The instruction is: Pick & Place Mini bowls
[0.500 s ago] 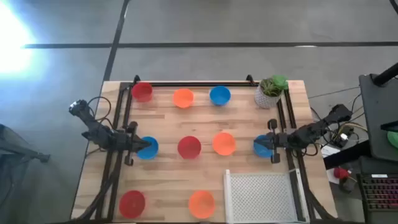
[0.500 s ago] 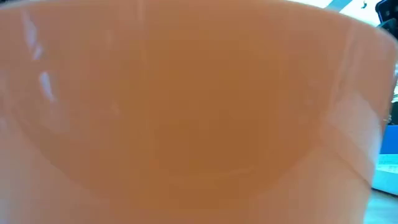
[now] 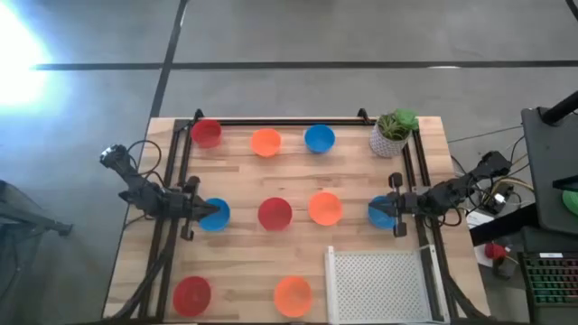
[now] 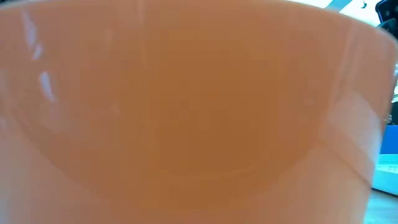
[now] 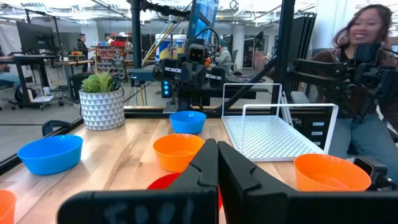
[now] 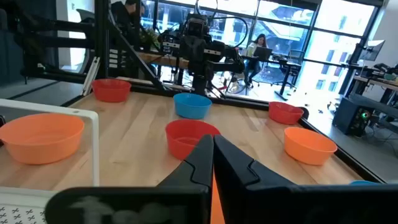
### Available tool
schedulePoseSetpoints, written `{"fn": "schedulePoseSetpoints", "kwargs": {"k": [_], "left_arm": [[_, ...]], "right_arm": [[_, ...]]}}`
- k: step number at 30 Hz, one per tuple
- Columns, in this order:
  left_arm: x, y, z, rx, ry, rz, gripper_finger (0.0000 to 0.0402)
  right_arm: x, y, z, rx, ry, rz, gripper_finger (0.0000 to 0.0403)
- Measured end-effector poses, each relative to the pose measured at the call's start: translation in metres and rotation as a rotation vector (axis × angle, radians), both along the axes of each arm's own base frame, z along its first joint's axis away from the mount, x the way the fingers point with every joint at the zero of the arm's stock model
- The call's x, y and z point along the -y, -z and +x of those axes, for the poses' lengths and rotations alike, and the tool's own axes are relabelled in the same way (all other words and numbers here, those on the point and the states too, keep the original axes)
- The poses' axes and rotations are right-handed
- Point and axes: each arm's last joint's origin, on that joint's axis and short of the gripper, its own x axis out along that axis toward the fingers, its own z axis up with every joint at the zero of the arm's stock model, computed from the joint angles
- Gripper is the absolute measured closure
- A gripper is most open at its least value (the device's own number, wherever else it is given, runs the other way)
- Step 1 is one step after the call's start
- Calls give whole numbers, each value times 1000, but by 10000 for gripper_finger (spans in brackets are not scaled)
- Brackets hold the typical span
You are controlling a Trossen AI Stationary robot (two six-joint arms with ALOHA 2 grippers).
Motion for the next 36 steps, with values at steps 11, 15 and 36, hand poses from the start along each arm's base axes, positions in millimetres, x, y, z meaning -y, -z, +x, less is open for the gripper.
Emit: {"fn": "schedulePoseSetpoints", "kwargs": {"k": [11,15,36], "left_arm": [[0,0,0,0,0,0,402],[0,0,0,0,0,0,402],[0,0,0,0,0,0,402]], "right_arm": [[0,0,0,0,0,0,394],[0,0,0,0,0,0,394],[3,-32,-5,303,-6,160,394]]}}
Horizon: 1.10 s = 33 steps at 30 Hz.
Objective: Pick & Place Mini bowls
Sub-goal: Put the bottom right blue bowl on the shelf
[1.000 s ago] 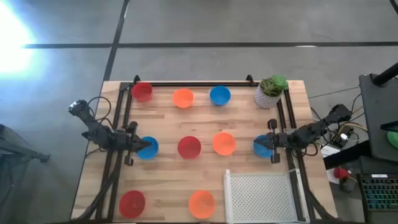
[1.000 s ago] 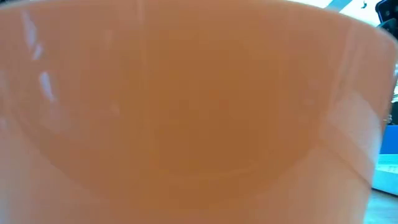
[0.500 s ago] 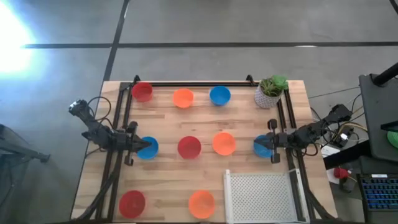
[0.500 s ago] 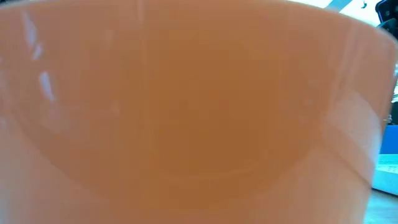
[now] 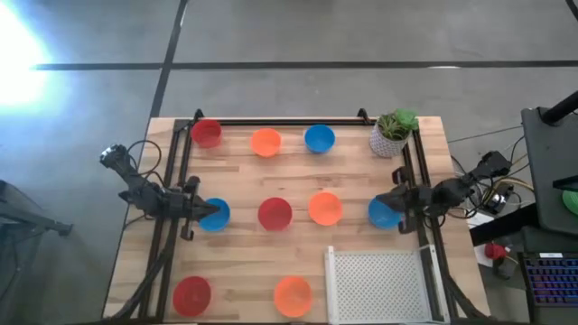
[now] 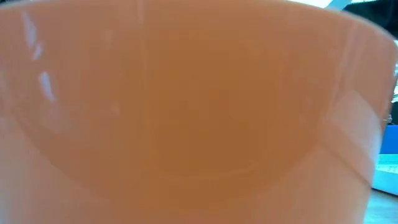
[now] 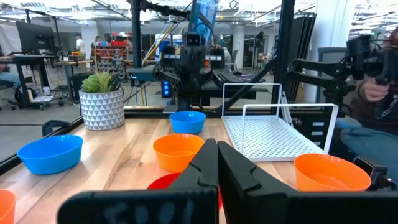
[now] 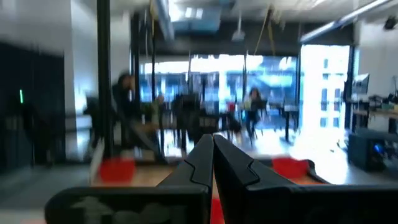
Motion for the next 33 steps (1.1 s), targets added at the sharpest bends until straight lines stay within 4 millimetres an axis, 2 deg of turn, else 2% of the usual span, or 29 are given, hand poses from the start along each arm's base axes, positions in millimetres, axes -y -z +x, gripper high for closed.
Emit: {"fn": "schedulePoseSetpoints", "kwargs": {"k": [6,12,19,24,28,33], "left_arm": [[0,0,0,0,0,0,402],[0,0,0,0,0,0,402],[0,0,0,0,0,0,402],[0,0,0,0,0,0,402],[0,0,0,0,1,0,402],[0,0,0,0,0,0,402]], "right_arm": [[4,-16,-7,162,21,65,394],[5,-33,-8,118,24,36,394],[12,-79,-20,-31,17,-36,394],[14,-102,-24,-134,-4,-12,394],[12,-120,-20,-197,7,-35,394],[7,-132,-6,-388,94,33,394]]}}
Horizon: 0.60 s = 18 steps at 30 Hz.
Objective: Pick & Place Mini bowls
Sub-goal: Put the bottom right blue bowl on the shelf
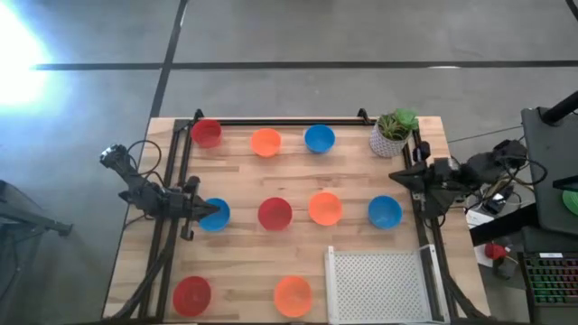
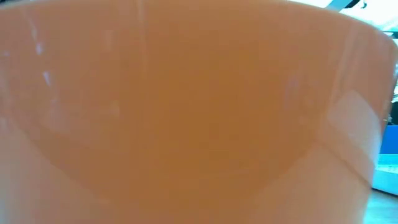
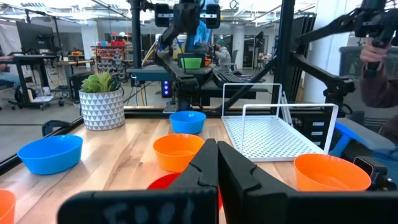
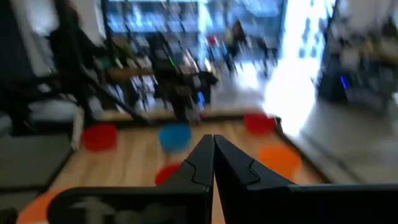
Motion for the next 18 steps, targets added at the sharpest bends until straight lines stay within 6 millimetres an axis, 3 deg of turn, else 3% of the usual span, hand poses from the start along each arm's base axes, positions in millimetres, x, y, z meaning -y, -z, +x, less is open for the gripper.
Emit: {"fn": "schedulePoseSetpoints", "kwargs": {"k": [6,12,18], "left_arm": [[0,0,0,0,0,0,402],[0,0,0,0,0,0,402],[0,0,0,0,0,0,402]], "right_arm": [[-9,0,16,-304,90,89,394],[-11,4,19,-616,307,195,394],[-20,3,32,-818,375,141,394]]}}
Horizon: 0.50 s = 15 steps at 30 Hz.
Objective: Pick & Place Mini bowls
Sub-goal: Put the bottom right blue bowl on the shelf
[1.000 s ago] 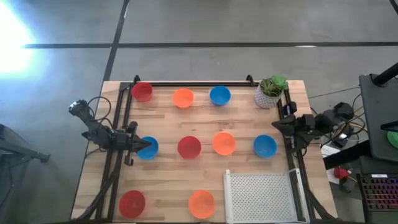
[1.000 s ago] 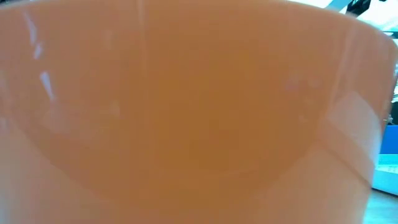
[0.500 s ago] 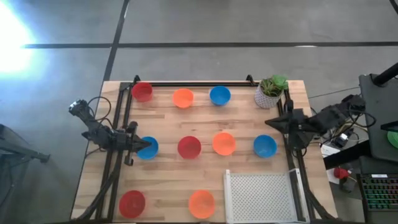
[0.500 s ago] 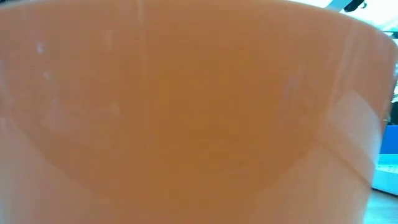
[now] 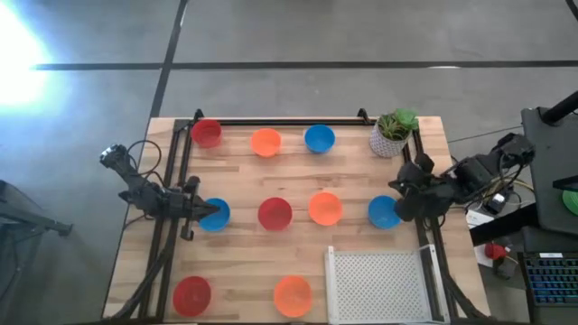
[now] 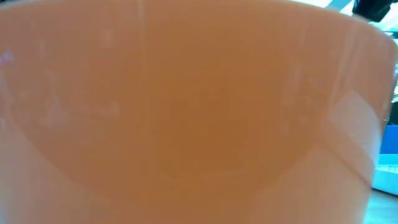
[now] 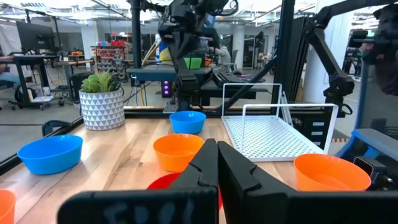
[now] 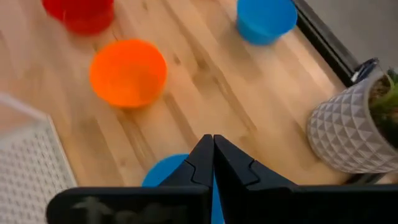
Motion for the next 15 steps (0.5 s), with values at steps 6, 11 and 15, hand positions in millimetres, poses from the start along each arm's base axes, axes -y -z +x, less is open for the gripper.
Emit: {"fn": "schedulePoseSetpoints", "kwargs": {"k": [6,11,15], "left_arm": [[0,0,0,0,0,0,402],[0,0,0,0,0,0,402],[0,0,0,0,0,0,402]], "right_arm": [[-16,0,25,-94,-48,-20,394],[-27,-1,42,-127,-23,9,394],[-33,2,53,-175,-18,59,394]]}}
